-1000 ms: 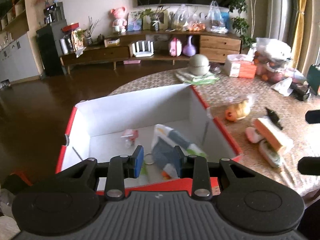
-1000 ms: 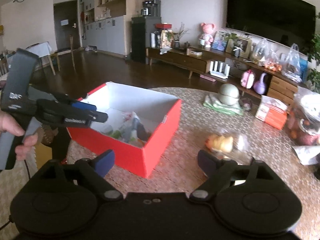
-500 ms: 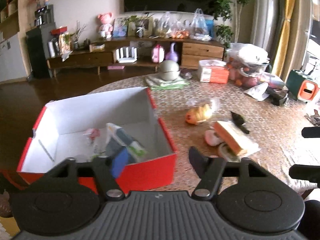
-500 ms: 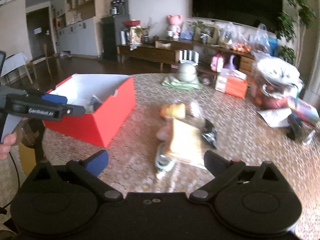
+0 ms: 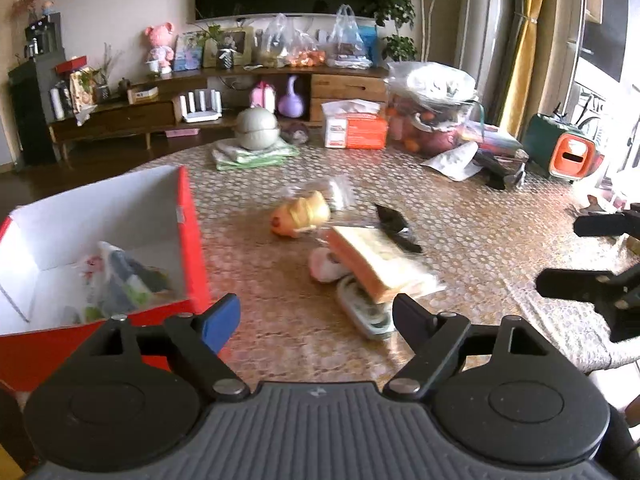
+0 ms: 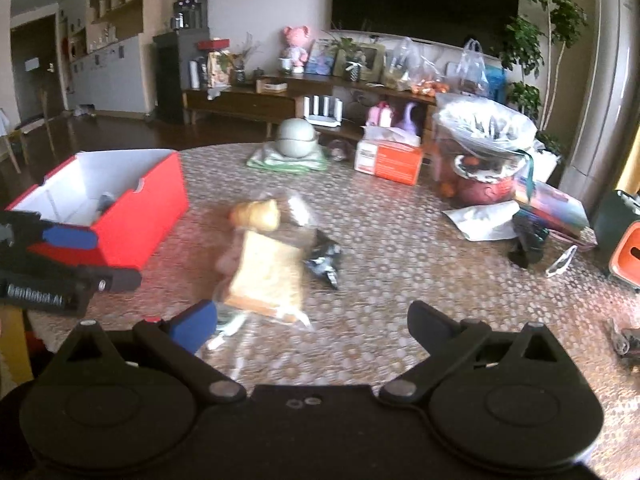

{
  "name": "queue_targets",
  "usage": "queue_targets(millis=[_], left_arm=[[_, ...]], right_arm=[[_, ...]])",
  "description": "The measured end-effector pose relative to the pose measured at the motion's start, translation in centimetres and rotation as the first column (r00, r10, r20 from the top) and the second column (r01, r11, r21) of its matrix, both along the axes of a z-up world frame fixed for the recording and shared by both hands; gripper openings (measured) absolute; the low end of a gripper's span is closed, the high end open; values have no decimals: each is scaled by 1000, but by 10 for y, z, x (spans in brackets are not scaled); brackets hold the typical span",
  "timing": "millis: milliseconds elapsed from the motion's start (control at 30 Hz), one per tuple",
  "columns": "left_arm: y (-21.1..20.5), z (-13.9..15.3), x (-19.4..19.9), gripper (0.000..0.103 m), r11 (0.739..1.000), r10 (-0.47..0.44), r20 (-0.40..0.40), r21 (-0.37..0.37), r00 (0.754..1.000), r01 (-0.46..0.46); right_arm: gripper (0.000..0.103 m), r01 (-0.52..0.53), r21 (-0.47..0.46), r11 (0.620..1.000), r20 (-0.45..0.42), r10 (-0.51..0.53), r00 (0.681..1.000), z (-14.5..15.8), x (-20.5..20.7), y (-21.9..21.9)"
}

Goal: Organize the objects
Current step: 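Withdraw both grippers from the box back over the table items, then grasp the bagged bread slice with the left gripper while the right grasps the black snack packet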

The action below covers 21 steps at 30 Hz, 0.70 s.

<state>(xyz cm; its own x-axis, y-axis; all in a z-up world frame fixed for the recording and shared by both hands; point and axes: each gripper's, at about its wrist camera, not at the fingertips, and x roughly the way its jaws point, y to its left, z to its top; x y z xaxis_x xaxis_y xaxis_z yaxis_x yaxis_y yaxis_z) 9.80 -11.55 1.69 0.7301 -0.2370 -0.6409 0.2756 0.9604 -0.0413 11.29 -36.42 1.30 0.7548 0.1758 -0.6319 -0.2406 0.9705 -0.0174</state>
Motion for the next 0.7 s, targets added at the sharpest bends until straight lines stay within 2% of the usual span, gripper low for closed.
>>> queue_targets(millis=[200, 433, 700], left_arm=[[-33, -14, 11, 83, 1000, 4, -31, 1, 999, -4], [-61, -30, 27, 102, 998, 53, -40, 21, 998, -53], [-103, -44, 54, 102, 988, 61, -9, 142, 998, -59]], right_arm=[[102, 62, 17, 998, -53, -61, 997, -5, 41, -15], [101, 87, 63, 994, -133, -78, 988, -16, 95, -20], [99, 100, 91, 991, -223, -78, 972, -43, 148, -16]])
